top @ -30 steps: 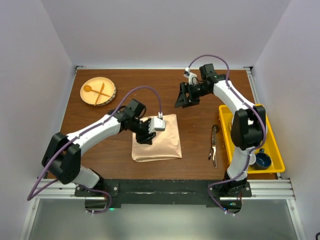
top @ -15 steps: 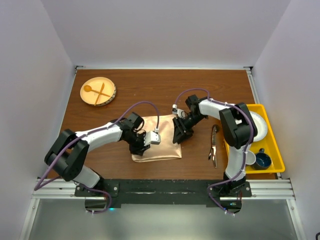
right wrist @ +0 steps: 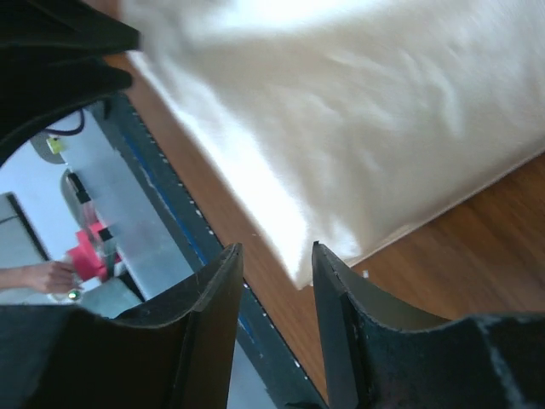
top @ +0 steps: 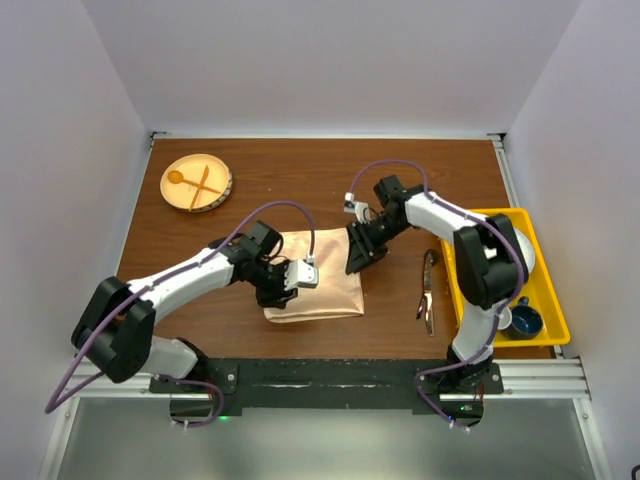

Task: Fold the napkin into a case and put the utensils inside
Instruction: Smooth out the lower triangle-folded napkin at the center of the board.

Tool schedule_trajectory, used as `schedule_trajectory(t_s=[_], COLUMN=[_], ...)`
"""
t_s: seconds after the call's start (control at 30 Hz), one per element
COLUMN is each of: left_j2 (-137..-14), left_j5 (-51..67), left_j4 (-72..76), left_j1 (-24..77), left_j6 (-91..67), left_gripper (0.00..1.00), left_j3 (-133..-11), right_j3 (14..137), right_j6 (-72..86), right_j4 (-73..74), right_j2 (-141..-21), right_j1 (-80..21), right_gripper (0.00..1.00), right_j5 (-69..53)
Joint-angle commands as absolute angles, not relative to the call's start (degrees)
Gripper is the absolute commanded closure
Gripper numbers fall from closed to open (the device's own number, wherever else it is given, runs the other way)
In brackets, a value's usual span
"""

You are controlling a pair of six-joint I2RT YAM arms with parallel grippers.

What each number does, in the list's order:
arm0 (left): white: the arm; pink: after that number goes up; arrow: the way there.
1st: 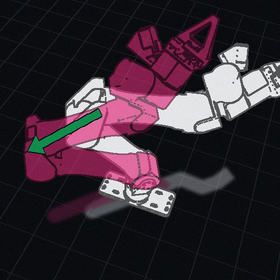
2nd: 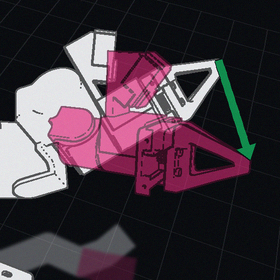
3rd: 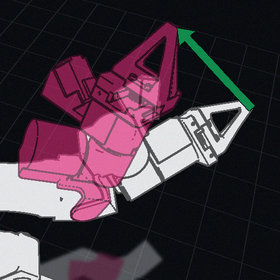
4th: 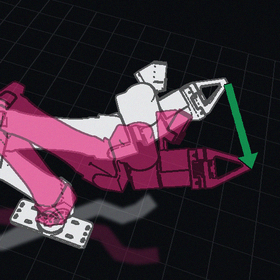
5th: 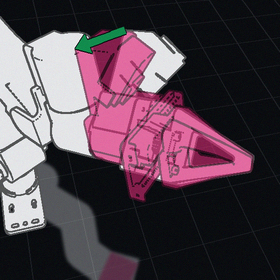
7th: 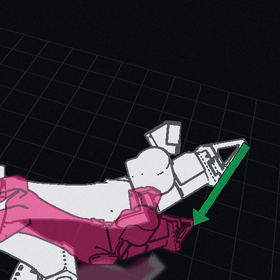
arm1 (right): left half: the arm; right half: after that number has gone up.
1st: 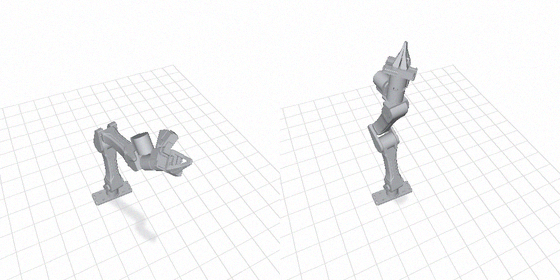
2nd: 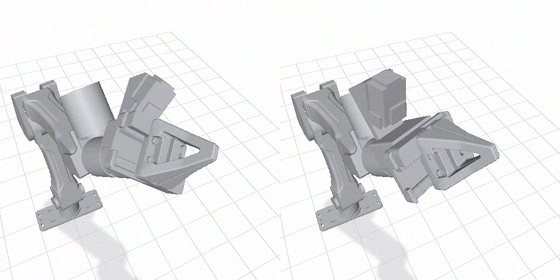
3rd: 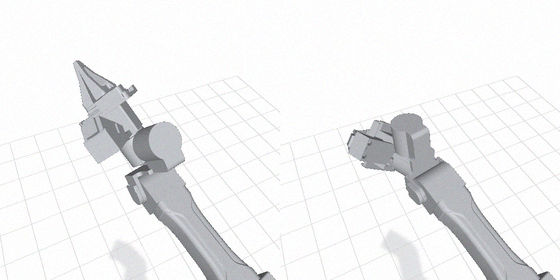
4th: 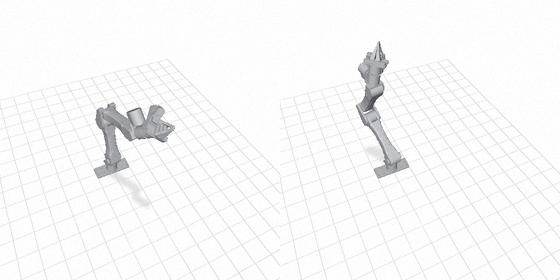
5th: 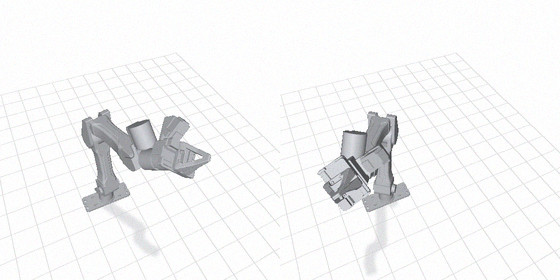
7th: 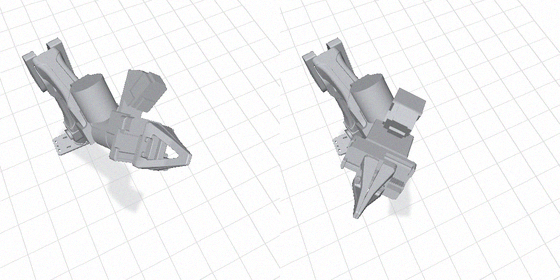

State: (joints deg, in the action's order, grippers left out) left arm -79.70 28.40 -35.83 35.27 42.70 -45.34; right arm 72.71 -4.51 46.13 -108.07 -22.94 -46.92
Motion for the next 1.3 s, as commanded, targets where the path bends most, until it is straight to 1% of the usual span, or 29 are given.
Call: schedule_trajectory(t_s=[0.0, 0.07, 0.17, 0.2, 0.3, 0.43, 0.63, 0.8, 0.83, 0.9, 0.93, 1.0, 1.03, 1.07, 1.1, 1.13, 1.17, 1.2, 1.23, 1.27], left_j2=[-77.25, -77.26, -76.12, -75.85, -75.67, -76.90, -76.64, -74.36, -73.31, -71.81, -70.07, -68.56, -67.60, -67.41, -67.85, -68.29, -68.90, -70.47, -71.27, -72.06], left_j5=[32.52, 32.17, 30.68, 29.28, 26.38, 23.38, 21.79, 23.02, 23.72, 26.53, 27.59, 30.93, 31.72, 33.47, 34.44, 35.41, 37.33, 38.14, 39.01, 40.68], left_j4=[-37.97, -37.18, -33.50, -32.70, -30.50, -29.79, -31.55, -34.36, -35.76, -37.35, -38.75, -39.81, -39.64, -39.20, -38.50, -37.10, -36.22, -35.17, -32.55, -31.04], left_j1=[35.68, 36.82, 39.10, 39.72, 41.39, 41.57, 40.96, 39.91, 39.55, 38.15, 37.62, 35.44, 34.55, 33.41, 30.70, 29.02, 27.35, 23.77, 21.90, 20.06], left_j6=[40.70, 40.52, 40.08, 39.90, 39.90, 40.43, 44.38, 47.37, 48.68, 49.57, 50.01, 49.84, 48.09, 46.68, 45.10, 41.61, 39.75, 37.55, 32.92, 30.52], left_gripper=[0.57, 0.60, 0.64, 0.65, 0.69, 0.73, 0.76, 0.74, 0.70, 0.64, 0.58, 0.52, 0.45, 0.40, 0.36, 0.21, 0.16, 0.07, 0.00, 0.00], left_j3=[-48.69, -48.08, -45.71, -44.22, -41.50, -39.03, -35.60, -34.54, -34.80, -36.73, -37.78, -41.65, -43.14, -46.37, -48.06, -51.38, -53.07, -54.83, -58.15, -59.84], right_j3=[76.29, 74.80, 71.99, 71.46, 70.23, 68.21, 64.78, 65.12, 65.39, 66.70, 67.49, 70.29, 71.36, 72.32, 74.42, 75.84, 77.33, 81.00, 83.04, 84.97], right_j6=[-11.06, -11.87, -9.59, -9.06, -7.47, -8.86, -10.02, -9.49, -9.67, -10.19, -10.11, -8.71, -7.92, -6.87, -4.51, -3.70, -3.08, -2.73, -3.07, -3.51], right_j4=[49.21, 49.05, 46.06, 45.36, 43.16, 44.46, 43.60, 43.85, 44.38, 45.87, 46.05, 45.71, 45.27, 44.57, 42.99, 42.37, 41.75, 40.97, 40.70, 40.17], right_j2=[-101.43, -101.60, -102.39, -102.65, -103.88, -106.87, -110.30, -110.92, -110.31, -106.80, -105.13, -100.14, -98.80, -97.57, -96.17, -95.89, -95.71, -95.71, -95.54, -95.36], right_j1=[-28.10, -29.79, -31.55, -32.34, -34.18, -34.89, -32.96, -31.55, -31.64, -31.55, -31.47, -31.03, -30.42, -28.58, -27.35, -25.85, -23.23, -21.99, -20.93, -19.87], right_gripper=[0.57, 0.58, 0.62, 0.67, 0.75, 0.81, 0.82, 0.82, 0.82, 0.81, 0.80, 0.72, 0.67, 0.63, 0.51, 0.45, 0.40, 0.34, 0.33, 0.32], right_j5=[-51.51, -51.50, -52.73, -52.82, -52.91, -51.86, -46.16, -45.26, -45.87, -46.93, -47.63, -48.07, -48.08, -47.90, -47.55, -46.94, -45.02, -43.87, -41.94, -40.10])
